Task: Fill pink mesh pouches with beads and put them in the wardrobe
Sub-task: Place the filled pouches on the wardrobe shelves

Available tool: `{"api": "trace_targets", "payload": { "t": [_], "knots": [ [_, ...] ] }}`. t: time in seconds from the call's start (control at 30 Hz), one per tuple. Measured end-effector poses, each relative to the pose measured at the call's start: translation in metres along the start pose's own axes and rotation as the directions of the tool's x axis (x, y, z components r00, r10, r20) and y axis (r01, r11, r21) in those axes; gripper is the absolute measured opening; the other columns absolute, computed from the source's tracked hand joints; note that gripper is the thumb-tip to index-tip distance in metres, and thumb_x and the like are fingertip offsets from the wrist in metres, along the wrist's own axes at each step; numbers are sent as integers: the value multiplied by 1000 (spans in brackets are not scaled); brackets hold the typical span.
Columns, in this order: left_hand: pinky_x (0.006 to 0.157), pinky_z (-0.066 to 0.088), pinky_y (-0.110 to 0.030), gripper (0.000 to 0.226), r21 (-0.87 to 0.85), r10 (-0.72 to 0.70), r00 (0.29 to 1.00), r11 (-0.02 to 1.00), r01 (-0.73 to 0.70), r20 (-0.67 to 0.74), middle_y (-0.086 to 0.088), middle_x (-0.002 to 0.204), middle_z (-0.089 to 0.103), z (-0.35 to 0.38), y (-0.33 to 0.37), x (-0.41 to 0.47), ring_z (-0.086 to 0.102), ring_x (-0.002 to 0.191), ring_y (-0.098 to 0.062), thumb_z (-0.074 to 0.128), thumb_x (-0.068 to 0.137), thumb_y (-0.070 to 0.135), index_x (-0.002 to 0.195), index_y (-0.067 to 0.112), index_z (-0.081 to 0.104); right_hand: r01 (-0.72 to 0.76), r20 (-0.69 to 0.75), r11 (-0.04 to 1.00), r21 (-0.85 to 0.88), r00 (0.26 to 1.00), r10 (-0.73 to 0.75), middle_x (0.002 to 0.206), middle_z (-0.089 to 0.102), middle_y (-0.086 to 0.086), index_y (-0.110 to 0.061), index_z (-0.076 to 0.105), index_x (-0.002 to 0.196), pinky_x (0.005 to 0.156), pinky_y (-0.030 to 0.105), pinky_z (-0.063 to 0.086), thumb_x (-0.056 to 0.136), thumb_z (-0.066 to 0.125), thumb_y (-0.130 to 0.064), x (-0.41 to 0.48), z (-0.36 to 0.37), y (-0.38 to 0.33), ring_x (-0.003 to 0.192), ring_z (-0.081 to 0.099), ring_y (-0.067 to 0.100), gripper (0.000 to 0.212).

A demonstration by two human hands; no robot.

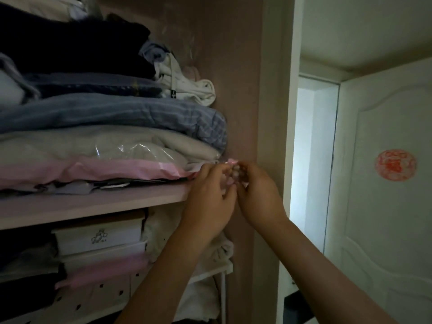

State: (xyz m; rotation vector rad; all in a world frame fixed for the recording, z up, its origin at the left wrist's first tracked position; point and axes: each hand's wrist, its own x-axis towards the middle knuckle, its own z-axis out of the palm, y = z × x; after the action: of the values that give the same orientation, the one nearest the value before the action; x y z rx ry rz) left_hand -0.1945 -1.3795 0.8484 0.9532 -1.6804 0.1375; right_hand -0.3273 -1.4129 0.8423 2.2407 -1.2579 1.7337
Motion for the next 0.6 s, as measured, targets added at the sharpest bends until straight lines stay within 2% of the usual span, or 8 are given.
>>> {"api": "trace_targets", "payload": {
  "t": [0.17, 0.27, 0.37, 0.47, 0.6],
  "knots": [
    [93, 48, -41, 41, 208, 38, 989, 976, -67, 140, 0, 128, 50, 12, -12, 17, 51, 117, -20, 55, 88, 22, 129, 22, 52, -58, 90, 993, -99, 994, 67, 105, 72, 10, -10, 66, 114, 80, 27, 50, 95, 60, -16, 26, 5, 10, 93, 68, 23, 21],
    [94, 47, -38, 46, 283, 27, 975, 955, -90, 221, -2, 135, 48, 19, -16, 21, 48, 123, -23, 52, 89, 17, 135, 19, 48, -65, 152, 983, -173, 984, 91, 97, 74, 13, -7, 68, 105, 77, 32, 50, 95, 59, -15, 33, 8, 13, 88, 69, 29, 16],
    [96, 46, -38, 47, 308, 1, 971, 948, -76, 237, -2, 140, 47, 21, -20, 25, 46, 126, -23, 51, 91, 20, 137, 18, 47, -52, 161, 979, -196, 983, 85, 101, 72, 14, -7, 65, 111, 78, 35, 51, 96, 58, -15, 33, 10, 14, 91, 68, 32, 19],
    [103, 42, -38, 47, 282, -4, 969, 957, -68, 246, 0, 143, 45, 19, -24, 25, 41, 132, -20, 53, 91, 21, 138, 17, 48, -72, 116, 968, -239, 988, 102, 116, 64, 13, -9, 61, 124, 81, 34, 50, 96, 55, -17, 19, 2, 9, 99, 65, 31, 30],
    [108, 38, -34, 45, 205, 17, 970, 976, -68, 242, 1, 141, 44, 15, -29, 26, 39, 133, -16, 53, 91, 18, 136, 17, 50, 39, 66, 968, -246, 998, -23, 122, 65, 13, -9, 67, 123, 88, 37, 54, 84, 48, -30, -4, -2, 1, 101, 65, 29, 48]
  ]
}}
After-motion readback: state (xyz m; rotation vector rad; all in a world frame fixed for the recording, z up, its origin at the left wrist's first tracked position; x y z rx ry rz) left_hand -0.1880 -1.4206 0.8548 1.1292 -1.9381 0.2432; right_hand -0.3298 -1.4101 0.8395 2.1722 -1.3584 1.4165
